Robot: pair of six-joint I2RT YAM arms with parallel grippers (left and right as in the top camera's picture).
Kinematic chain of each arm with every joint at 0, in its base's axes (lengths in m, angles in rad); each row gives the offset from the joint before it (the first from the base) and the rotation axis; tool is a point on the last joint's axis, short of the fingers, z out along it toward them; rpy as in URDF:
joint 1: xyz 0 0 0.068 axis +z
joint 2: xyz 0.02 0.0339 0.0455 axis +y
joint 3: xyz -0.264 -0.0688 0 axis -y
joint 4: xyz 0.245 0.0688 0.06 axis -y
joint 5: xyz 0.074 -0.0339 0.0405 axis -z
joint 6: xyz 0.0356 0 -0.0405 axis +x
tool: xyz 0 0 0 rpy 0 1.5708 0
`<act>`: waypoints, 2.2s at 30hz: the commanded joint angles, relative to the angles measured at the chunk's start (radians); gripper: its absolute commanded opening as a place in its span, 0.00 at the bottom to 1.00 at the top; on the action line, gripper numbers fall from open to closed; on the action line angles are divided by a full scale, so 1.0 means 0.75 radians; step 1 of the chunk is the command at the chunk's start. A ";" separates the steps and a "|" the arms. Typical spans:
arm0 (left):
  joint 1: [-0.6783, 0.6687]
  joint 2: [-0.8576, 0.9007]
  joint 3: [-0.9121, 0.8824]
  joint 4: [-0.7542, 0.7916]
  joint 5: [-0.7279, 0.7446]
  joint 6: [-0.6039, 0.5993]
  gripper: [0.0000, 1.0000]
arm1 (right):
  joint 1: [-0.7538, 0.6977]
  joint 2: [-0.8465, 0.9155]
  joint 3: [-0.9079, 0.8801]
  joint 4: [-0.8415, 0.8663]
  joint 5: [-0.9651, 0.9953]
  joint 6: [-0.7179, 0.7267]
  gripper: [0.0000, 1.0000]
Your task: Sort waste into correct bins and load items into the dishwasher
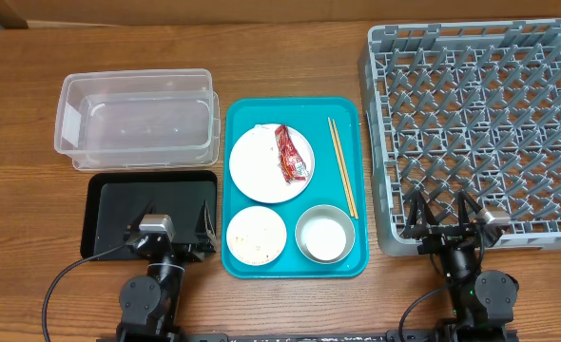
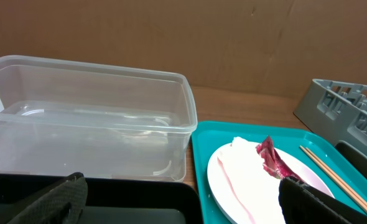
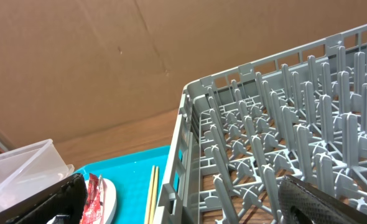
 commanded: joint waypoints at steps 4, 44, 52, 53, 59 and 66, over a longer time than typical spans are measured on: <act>-0.004 -0.001 -0.005 0.003 0.005 0.001 1.00 | -0.001 -0.015 -0.014 0.008 0.003 0.000 1.00; -0.004 -0.001 -0.005 0.003 0.005 0.001 1.00 | -0.001 -0.015 -0.014 0.008 0.003 0.001 1.00; -0.004 -0.001 -0.005 0.003 0.005 0.001 1.00 | -0.001 -0.015 -0.014 0.008 0.003 0.000 1.00; -0.004 -0.001 -0.005 0.003 0.005 0.001 1.00 | -0.001 -0.015 -0.014 0.008 0.001 0.002 1.00; -0.004 -0.001 -0.005 0.003 0.005 0.001 1.00 | -0.001 -0.015 -0.013 0.014 -0.038 0.003 1.00; -0.004 -0.001 -0.005 0.003 0.005 0.001 1.00 | -0.001 -0.014 0.149 -0.111 -0.283 0.000 1.00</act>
